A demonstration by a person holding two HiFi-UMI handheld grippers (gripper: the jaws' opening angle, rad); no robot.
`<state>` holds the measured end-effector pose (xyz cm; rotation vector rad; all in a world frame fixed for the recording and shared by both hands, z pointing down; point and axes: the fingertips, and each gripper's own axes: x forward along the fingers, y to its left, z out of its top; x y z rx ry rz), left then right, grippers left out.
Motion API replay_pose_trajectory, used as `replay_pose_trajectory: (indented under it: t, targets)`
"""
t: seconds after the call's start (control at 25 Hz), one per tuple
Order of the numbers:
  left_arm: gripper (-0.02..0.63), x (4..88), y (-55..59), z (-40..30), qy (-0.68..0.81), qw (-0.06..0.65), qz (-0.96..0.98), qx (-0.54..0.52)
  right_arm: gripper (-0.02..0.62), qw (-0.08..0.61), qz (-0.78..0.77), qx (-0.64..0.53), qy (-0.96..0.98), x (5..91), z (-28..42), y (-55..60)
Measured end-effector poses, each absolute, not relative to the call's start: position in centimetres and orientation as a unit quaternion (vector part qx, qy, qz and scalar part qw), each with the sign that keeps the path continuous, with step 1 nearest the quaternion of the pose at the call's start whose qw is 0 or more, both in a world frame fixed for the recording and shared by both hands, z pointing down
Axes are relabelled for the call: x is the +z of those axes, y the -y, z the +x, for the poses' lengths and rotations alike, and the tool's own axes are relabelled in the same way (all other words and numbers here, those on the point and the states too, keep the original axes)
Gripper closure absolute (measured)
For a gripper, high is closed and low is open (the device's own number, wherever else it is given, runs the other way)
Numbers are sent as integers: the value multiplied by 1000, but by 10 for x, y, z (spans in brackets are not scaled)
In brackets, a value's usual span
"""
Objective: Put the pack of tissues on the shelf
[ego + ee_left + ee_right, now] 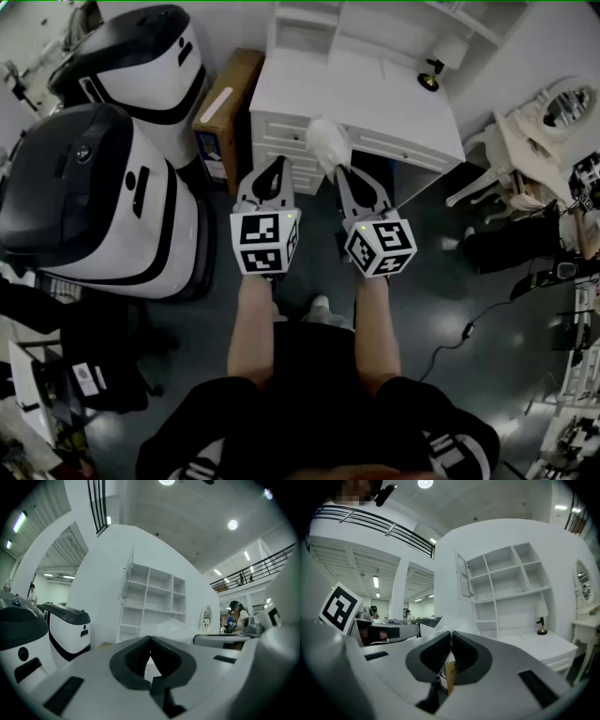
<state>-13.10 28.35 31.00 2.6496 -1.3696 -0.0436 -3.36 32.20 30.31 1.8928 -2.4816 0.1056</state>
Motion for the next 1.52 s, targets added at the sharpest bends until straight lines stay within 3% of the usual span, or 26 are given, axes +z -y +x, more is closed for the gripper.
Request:
replay_pose_trajectory:
  t: [0.84, 1.04, 1.52]
  targets:
    - [595, 329, -249, -176, 444, 103, 890, 4, 575, 17, 613, 46, 788, 315, -83, -302]
    - [595, 326, -242, -176, 438, 117, 891, -6, 575, 73, 632, 2, 771, 309, -81, -299]
    - [595, 323, -221, -211, 477, 123, 870, 7, 575, 22, 571, 61, 818, 321, -125, -255]
